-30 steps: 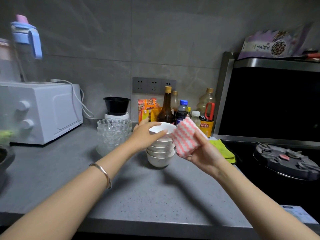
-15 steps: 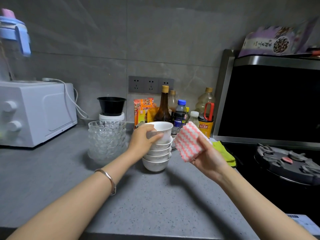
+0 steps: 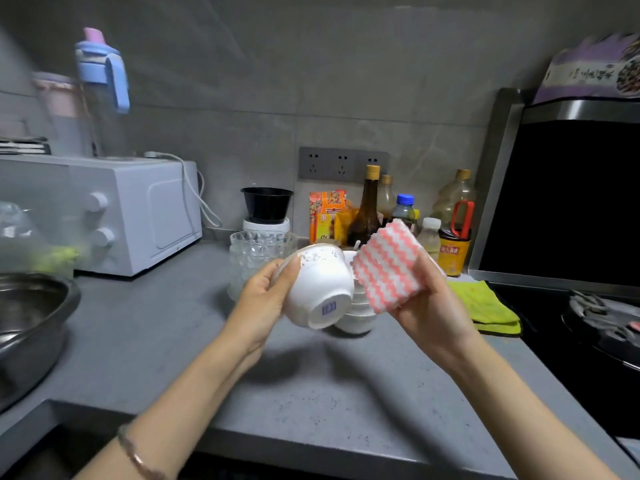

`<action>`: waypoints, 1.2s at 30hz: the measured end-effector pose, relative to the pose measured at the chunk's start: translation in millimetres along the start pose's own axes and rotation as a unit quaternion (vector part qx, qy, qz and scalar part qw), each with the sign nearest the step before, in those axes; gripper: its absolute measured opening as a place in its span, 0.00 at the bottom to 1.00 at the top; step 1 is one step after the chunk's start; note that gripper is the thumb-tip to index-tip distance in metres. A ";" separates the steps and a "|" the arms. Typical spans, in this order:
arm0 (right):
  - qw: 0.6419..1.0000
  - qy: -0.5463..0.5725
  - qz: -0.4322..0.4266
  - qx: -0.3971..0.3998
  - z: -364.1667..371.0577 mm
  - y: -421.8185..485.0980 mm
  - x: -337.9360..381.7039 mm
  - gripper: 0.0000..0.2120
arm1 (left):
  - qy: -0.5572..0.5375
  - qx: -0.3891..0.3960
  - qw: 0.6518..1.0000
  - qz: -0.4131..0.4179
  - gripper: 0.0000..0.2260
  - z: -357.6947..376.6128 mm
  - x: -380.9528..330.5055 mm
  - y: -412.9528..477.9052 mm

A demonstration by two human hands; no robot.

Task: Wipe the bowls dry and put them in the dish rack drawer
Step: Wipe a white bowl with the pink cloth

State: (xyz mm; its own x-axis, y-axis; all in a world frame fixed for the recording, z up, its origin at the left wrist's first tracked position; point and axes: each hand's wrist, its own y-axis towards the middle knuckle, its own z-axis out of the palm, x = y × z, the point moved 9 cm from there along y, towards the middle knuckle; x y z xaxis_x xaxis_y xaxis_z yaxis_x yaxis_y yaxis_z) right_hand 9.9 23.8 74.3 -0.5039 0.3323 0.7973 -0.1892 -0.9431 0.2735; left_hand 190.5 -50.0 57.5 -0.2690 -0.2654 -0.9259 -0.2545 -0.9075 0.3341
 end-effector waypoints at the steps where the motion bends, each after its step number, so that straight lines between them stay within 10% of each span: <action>1: 1.000 -0.009 -0.003 0.010 8.3 -2.7 -6.5 0.18 | 0.006 -0.010 1.000 0.004 0.12 -9.1 4.1 -6.4; 10: 0.942 -0.286 -0.113 0.132 83.2 -29.3 -64.8 0.20 | 0.058 -0.146 0.987 0.036 0.19 -69.3 9.6 -40.1; 21: 0.610 -0.700 -0.367 0.052 120.8 -38.5 -98.2 0.20 | 0.087 -0.194 0.976 -0.048 0.22 -80.1 38.2 -31.9; 23: 0.620 -0.700 -0.351 0.040 119.7 -26.9 -96.4 0.20 | 0.110 -0.191 0.975 -0.029 0.21 -77.4 32.3 -29.6; 27: 0.823 -0.534 -0.186 0.060 85.3 3.9 -103.8 0.24 | 0.110 -0.213 0.971 -0.017 0.22 -83.6 26.7 -32.7; 29: 0.856 -0.485 -0.161 0.075 79.9 -1.4 -111.5 0.24 | 0.112 -0.224 0.968 -0.016 0.22 -87.7 28.7 -34.4; 34: 0.686 -0.641 -0.326 0.110 111.6 -29.4 -112.0 0.23 | 0.128 -0.191 0.973 -0.016 0.18 -84.8 34.7 -28.4; 36: 0.694 -0.634 -0.324 0.104 113.3 -23.6 -105.4 0.21 | 0.123 -0.173 0.977 -0.011 0.17 -80.6 32.9 -27.7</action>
State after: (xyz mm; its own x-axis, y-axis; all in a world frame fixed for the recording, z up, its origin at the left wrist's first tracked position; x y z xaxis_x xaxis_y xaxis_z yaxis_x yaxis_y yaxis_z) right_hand 163.0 9.6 44.7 0.8027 0.5330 0.2676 0.1618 -0.6265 0.7625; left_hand 263.6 -59.8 3.5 -0.0251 -0.2758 -0.9609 0.0839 -0.9584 0.2729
